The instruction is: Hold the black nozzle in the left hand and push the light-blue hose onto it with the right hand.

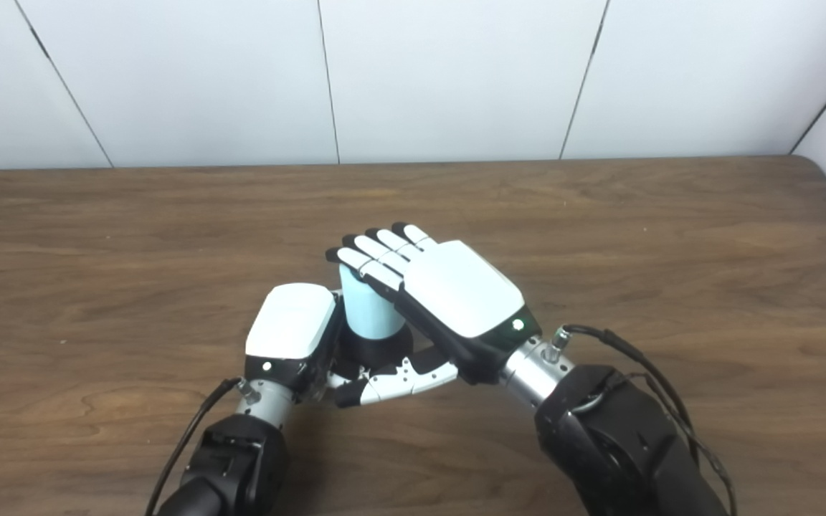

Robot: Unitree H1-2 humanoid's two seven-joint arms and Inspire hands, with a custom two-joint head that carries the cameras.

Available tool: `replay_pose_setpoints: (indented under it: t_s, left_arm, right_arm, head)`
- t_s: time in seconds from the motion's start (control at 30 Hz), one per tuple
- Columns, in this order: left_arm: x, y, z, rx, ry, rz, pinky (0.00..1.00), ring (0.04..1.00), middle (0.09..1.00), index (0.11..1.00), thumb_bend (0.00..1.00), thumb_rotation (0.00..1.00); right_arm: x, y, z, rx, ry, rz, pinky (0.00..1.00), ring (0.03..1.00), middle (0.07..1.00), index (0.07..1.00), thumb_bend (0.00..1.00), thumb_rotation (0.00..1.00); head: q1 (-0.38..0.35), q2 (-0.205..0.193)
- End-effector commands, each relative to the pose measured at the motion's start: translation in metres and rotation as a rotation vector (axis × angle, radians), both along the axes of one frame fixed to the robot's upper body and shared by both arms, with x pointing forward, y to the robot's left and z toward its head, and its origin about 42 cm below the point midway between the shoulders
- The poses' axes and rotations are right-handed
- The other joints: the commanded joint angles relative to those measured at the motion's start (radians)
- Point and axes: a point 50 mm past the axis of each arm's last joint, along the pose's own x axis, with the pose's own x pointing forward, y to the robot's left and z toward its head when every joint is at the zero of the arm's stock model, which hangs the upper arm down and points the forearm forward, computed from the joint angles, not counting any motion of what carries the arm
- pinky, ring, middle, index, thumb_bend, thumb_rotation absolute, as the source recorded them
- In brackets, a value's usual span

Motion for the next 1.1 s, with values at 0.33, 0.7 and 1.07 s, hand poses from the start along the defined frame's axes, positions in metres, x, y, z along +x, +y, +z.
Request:
replay_pose_setpoints:
  t_s: [0.33, 0.7, 1.07]
  left_arm:
    - [-0.046, -0.002, -0.072, 0.087, 0.449, -0.068, 0.40, 0.367, 0.481, 0.533, 0.50, 0.00]
    - [-0.045, -0.002, -0.074, 0.094, 0.440, -0.073, 0.41, 0.374, 0.489, 0.527, 0.50, 0.00]
    - [-0.037, 0.006, -0.061, 0.035, 0.389, -0.047, 0.47, 0.430, 0.518, 0.477, 0.50, 0.00]
  right_arm:
    - [-0.003, -0.012, 0.032, 0.057, -0.032, 0.018, 1.00, 1.000, 0.991, 0.980, 0.64, 1.00]
    - [-0.001, -0.019, 0.045, 0.189, -0.076, -0.010, 0.99, 1.000, 0.980, 0.974, 0.62, 1.00]
    - [0.004, -0.042, 0.024, 0.494, 0.054, -0.136, 0.85, 0.956, 0.961, 0.950, 0.56, 1.00]
  head:
    - [0.000, -0.003]
    - [0.001, -0.006]
    - [0.012, -0.002]
